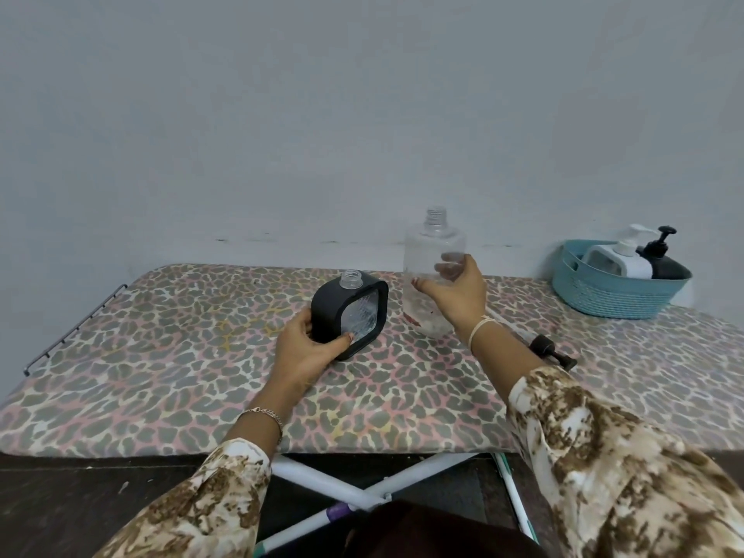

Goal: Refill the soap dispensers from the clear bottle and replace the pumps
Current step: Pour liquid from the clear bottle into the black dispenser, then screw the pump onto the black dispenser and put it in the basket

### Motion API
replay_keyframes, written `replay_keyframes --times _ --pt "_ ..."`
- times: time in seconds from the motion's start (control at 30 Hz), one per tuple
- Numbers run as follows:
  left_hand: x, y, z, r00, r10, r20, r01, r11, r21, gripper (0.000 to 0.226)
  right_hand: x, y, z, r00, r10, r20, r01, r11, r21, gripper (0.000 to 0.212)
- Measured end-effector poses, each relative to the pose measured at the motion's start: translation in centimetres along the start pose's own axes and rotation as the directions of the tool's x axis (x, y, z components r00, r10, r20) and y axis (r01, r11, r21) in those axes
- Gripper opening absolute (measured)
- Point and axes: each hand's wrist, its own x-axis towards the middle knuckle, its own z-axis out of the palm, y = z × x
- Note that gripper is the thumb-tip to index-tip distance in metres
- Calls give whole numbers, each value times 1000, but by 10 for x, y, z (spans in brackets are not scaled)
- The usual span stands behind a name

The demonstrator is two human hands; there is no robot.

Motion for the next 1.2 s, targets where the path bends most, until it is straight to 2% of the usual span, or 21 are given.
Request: replay_keyframes --times 0.13,0.27,0.43,0.6,0.73,0.87,1.0,1.07,1.13,1.2 --pt "1 -3 0 1000 -6 -9 6 1000 2 50 5 11 6 999 44 -23 -41 995 90 56" --pt "2 -3 0 1000 -11 -15 11 1000 15 51 4 16 8 1000 15 12 -16 996 93 57" --pt "-2 -1 2 1000 -15 -19 16 998 64 48 -3 17 6 996 55 76 -66 986 154 59" --pt "-5 1 5 1000 -21 -15 23 995 101 46 -6 12 0 988 96 120 -110 988 113 75" --pt "-10 2 13 998 -49 -36 53 992 114 43 -19 11 -8 981 140 137 -145 989 24 93" --pt "-19 5 26 994 -65 -83 77 985 153 46 -48 6 -19 991 122 61 -113 985 -127 100" --pt "-29 12 39 992 -53 -115 74 980 185 43 -75 22 -32 1000 -15 -2 13 931 -366 92" --pt "-31 14 43 991 -56 -125 80 978 193 43 -80 32 -44 996 -75 -38 46 867 -496 86" --pt "-33 14 47 989 -62 -135 88 977 194 43 -80 40 -56 988 -109 -108 22 797 -604 79" --pt "-35 15 49 988 -54 -145 83 977 196 42 -77 48 -68 982 -81 -171 -50 763 -644 74"
